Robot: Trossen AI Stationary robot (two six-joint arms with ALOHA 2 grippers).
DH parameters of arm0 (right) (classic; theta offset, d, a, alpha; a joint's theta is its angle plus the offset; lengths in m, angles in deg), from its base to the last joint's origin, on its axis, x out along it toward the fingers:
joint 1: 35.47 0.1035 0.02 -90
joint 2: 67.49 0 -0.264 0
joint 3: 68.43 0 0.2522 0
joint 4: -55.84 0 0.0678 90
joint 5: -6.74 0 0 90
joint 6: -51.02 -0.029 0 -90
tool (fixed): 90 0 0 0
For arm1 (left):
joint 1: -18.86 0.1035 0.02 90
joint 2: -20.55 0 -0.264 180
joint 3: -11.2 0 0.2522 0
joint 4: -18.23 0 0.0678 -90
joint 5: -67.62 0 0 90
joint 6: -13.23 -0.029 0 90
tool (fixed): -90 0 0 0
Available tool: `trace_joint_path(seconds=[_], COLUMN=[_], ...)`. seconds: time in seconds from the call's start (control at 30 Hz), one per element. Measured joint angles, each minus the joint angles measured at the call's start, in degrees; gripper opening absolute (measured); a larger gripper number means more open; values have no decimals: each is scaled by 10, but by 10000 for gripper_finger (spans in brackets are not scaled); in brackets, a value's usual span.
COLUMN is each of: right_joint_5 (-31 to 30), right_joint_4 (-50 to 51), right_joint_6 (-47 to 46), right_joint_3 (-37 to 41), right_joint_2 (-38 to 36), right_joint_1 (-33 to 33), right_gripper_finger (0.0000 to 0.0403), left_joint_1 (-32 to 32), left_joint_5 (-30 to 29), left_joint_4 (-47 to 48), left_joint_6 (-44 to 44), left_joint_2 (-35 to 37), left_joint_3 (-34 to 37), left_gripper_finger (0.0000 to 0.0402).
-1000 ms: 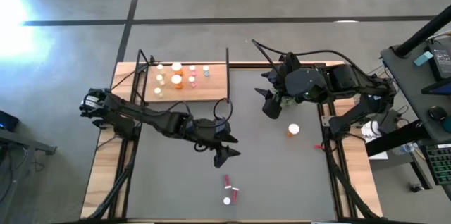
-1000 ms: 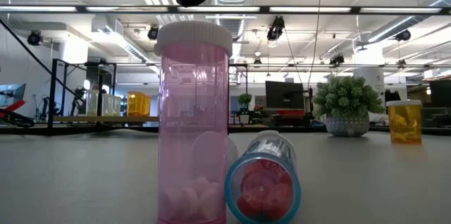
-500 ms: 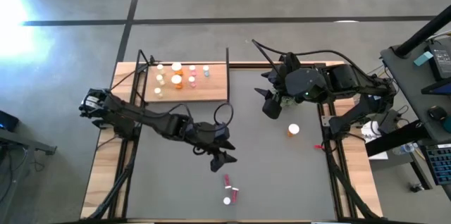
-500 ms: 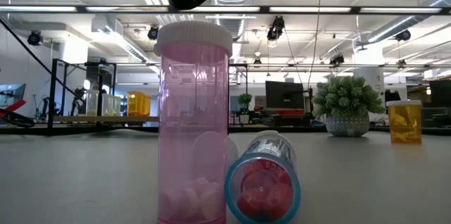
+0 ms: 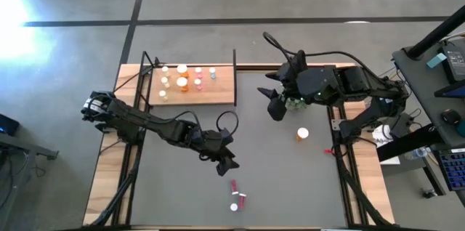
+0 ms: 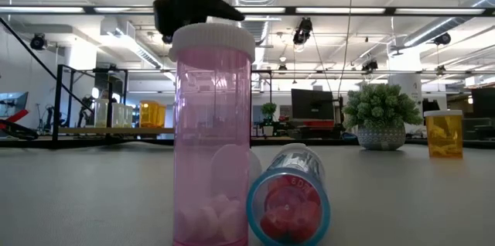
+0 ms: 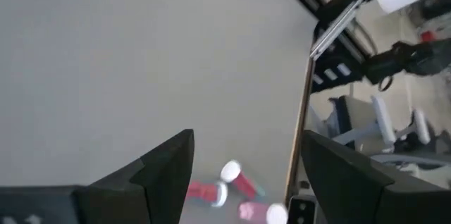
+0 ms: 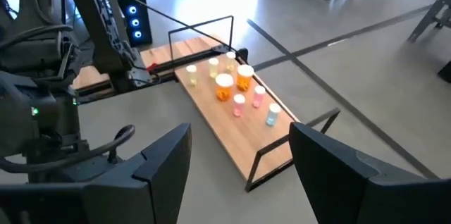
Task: Pick and place medicine bottles onto shelf by color
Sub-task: Put the top blue pill bottle on the shelf aligned with the other blue bottle
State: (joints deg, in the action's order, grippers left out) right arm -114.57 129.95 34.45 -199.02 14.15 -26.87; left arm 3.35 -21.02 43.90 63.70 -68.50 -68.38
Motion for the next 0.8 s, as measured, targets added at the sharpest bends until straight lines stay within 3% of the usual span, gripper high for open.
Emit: trace_joint_path(seconds=[0.33,0.4,0.5,0.63,0.8], right_joint_5=[0,7,89,209,232], right_joint_4=[-29,-28,-18,-20,-1], right_joint_6=[-3,-40,-93,-91,-94], right_joint_3=[0,0,0,3,26], right_joint_2=[0,0,0,0,-1], right_joint_1=[0,0,0,4,28], right_gripper_finger=[228,228,228,228,228], left_joint_1=[-29,-46,-73,-98,-126], left_joint_5=[5,10,18,22,19], left_joint_4=[72,90,115,144,194], left_joint_6=[1,2,14,61,76], left_joint_2=[2,2,3,7,12], left_joint_3=[0,0,0,0,0], left_gripper_finger=[242,242,242,242,242])
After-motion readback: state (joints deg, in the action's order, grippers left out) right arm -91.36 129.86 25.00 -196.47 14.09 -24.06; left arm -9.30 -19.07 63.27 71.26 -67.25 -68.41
